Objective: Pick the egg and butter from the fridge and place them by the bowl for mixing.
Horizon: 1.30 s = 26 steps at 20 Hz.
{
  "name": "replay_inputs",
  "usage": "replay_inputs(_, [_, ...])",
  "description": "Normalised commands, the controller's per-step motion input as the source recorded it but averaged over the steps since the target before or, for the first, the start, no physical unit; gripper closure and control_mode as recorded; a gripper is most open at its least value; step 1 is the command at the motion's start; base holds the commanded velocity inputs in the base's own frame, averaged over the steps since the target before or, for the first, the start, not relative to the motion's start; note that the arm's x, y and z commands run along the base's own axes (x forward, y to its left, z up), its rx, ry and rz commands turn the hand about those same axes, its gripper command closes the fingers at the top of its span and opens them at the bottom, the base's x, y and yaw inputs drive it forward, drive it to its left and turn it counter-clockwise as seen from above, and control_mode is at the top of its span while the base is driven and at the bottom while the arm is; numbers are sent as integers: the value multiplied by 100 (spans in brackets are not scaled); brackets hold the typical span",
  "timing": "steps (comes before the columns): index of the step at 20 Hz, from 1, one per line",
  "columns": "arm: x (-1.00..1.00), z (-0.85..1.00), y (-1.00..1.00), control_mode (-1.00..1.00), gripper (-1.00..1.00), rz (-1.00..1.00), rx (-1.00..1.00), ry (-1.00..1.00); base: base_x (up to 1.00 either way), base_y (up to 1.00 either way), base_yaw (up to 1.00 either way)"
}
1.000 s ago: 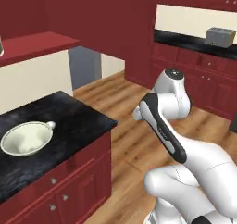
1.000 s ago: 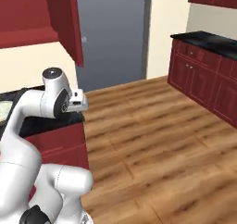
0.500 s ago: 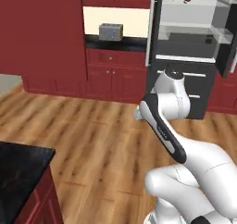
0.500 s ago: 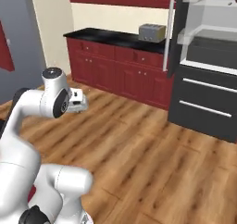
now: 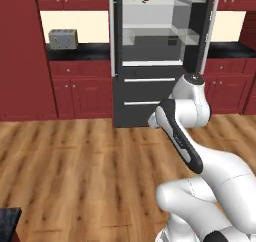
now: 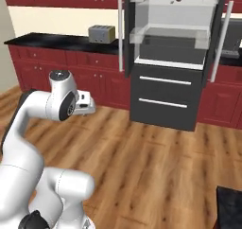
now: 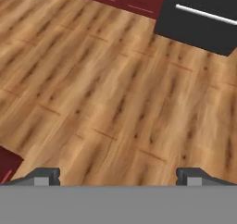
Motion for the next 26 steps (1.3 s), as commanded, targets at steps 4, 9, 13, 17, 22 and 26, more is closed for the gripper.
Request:
replay_inputs(4, [0,0,0,100,-100,0,0,0,80,9,-17])
replay_inputs(9, [0,0,0,100,-100,0,0,0,80,-1,-11])
replay_inputs(13, [0,0,0,100,-100,0,0,0,82,-18,0])
replay_inputs(17, [0,0,0,100,-100,0,0,0,74,-25,-1])
replay_inputs(22, [0,0,0,100,-100,0,0,0,59,-36,-6])
replay_inputs(26, [0,0,0,100,-100,0,0,0,57,-38,-4])
